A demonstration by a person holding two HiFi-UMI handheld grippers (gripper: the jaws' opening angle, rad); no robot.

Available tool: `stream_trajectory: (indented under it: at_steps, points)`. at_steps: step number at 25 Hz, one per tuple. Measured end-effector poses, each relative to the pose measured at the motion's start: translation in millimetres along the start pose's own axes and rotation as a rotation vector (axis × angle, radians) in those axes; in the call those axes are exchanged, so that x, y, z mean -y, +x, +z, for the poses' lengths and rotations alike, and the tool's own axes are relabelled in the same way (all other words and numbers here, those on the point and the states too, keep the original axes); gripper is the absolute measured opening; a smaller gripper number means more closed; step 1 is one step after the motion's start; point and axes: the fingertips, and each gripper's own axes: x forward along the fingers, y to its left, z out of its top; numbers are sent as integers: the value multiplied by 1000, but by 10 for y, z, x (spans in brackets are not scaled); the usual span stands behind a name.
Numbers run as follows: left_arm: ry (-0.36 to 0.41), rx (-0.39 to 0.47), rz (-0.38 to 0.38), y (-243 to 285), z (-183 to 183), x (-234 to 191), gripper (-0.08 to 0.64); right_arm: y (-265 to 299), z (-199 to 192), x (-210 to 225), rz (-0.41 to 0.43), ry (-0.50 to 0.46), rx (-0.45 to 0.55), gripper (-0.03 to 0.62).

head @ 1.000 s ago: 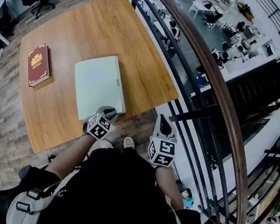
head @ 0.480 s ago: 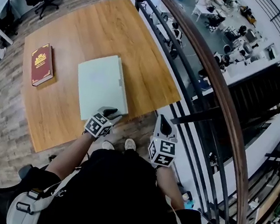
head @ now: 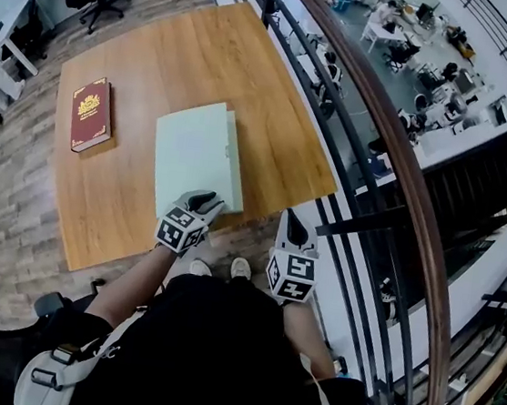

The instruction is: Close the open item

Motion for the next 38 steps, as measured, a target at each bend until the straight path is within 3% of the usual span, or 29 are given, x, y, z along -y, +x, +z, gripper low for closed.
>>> stream_trajectory:
  at_steps: [5,12,24,33,38]
  points:
    - [48,-92,45,159,-115,-243,118,5,4,-61,14,-10,-2,-2]
    - [133,-226,49,320,-331,-228,118,-71,4,20,-7,-7,-2,-2]
    - [108,-273,37,380,-398,-257,118,-97,-80,78,-21,3,-19,-2]
    - [73,-331,-31,423,-417,-280,117,-41,-95,27,-3,-5,-26,-2]
    - [47,-323,-37,368,-330,-317,83,-25,-77,18,2,-9,-30,-2]
